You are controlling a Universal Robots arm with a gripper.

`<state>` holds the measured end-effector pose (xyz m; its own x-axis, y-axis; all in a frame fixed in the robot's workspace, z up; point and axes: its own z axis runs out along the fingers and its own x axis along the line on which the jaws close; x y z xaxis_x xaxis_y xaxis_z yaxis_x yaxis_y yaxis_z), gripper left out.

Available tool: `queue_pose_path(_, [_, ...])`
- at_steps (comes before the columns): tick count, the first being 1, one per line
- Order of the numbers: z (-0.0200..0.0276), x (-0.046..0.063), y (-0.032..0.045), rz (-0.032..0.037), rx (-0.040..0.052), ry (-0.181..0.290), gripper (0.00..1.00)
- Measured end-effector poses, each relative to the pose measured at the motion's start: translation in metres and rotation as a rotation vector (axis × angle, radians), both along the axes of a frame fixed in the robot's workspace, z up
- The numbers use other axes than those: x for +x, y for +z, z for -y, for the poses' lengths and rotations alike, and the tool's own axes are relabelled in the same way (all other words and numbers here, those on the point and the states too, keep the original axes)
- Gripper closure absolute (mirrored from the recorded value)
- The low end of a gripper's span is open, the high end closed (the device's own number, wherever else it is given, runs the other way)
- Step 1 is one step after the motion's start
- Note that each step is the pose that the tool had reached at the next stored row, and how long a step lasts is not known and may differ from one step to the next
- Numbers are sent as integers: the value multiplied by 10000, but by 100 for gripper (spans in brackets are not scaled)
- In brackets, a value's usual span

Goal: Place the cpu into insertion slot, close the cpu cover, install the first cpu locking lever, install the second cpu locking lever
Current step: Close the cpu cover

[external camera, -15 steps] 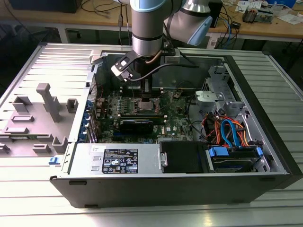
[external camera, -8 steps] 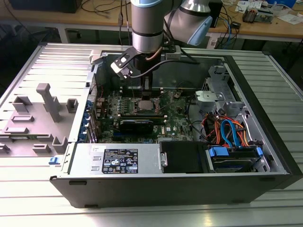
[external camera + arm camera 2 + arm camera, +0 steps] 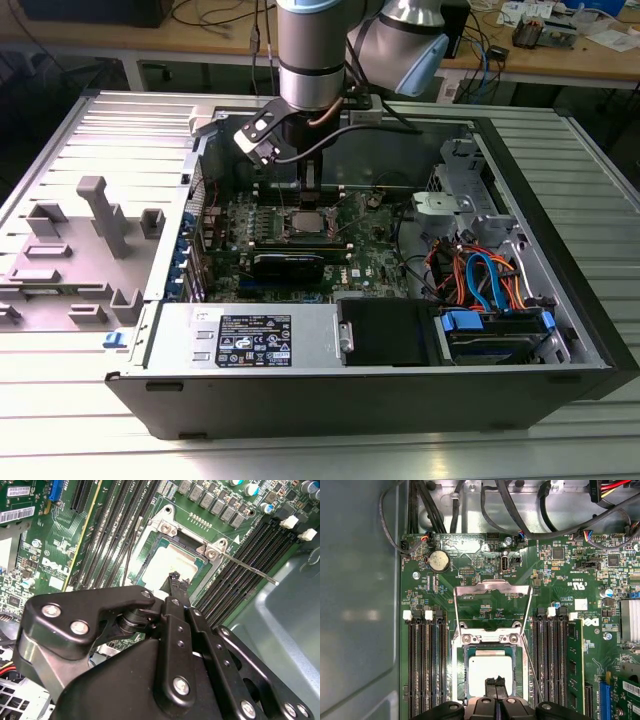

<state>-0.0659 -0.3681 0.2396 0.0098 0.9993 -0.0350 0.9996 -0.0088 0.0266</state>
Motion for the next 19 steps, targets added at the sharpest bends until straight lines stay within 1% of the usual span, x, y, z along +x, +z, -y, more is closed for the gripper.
queue_pose_path(5, [0, 1, 0, 0, -1, 0, 89])
queue_pose_path(12, [0, 51, 0, -1, -1, 0, 89])
queue_pose_path(19, [0, 59, 0, 0, -1, 0, 89])
